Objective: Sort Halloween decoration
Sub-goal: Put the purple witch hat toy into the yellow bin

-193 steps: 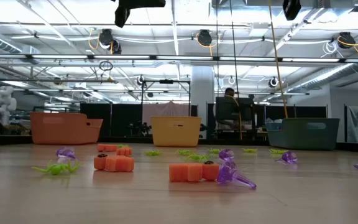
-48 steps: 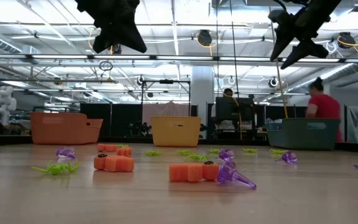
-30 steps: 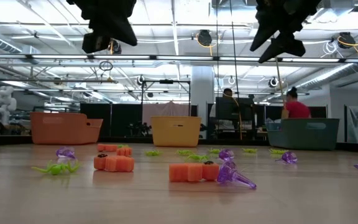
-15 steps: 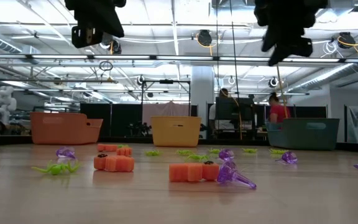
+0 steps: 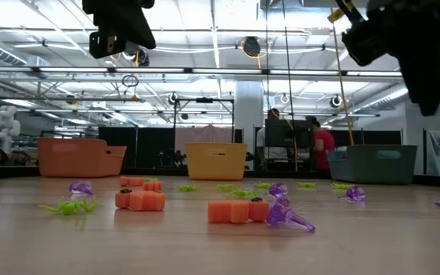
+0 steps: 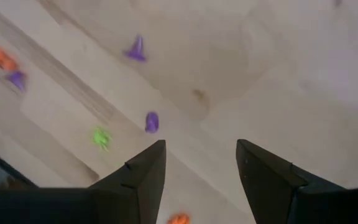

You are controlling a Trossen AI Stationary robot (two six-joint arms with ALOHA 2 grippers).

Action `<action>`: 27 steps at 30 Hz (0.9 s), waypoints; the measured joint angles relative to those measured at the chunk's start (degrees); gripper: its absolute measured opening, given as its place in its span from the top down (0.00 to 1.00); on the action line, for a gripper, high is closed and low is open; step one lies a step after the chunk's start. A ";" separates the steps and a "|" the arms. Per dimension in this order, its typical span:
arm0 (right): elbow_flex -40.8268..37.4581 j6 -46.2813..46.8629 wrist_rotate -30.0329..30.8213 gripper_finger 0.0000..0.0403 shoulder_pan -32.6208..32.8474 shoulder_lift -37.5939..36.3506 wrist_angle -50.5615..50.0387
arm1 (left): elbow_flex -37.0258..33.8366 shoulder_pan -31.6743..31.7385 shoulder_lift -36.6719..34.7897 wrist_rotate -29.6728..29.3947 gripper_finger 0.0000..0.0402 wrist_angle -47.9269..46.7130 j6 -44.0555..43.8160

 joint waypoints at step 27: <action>0.00 4.45 -3.52 0.55 6.60 14.66 15.79 | 0.00 0.00 0.00 -0.57 0.97 -0.04 0.00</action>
